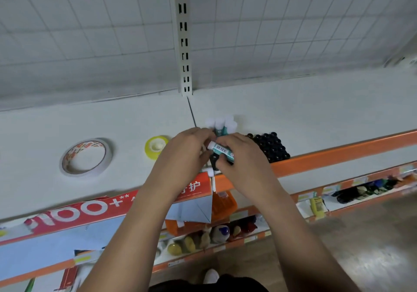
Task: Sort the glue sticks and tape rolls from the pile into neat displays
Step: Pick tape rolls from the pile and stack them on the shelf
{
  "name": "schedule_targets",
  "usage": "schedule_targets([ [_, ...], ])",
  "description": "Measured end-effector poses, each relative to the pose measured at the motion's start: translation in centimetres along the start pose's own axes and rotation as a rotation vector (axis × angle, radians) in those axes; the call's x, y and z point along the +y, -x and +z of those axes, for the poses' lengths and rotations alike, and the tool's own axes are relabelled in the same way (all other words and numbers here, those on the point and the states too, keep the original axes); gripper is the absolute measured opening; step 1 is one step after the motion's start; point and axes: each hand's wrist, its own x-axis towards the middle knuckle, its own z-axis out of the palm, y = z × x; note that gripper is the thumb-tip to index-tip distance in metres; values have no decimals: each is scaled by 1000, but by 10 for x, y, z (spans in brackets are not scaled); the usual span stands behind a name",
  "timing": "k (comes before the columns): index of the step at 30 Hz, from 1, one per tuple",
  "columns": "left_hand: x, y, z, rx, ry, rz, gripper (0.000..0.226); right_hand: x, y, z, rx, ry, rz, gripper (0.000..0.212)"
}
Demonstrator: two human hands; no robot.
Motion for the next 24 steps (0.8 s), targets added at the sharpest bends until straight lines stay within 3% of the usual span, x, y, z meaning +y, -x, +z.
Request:
schedule_targets([
  [6,0,0,8,-67,-38,-25,13,5,4,-3,18,-207,76,50],
  [12,7,4,11,-112,-34,3,16,4,5,-7,163,-296,89,31],
  [18,17,5,-9,111,133,85,29,4,3,-8,169,-194,34,19],
  [24,28,1,-9,83,155,108,21,6,2,-6,132,-166,1,14],
])
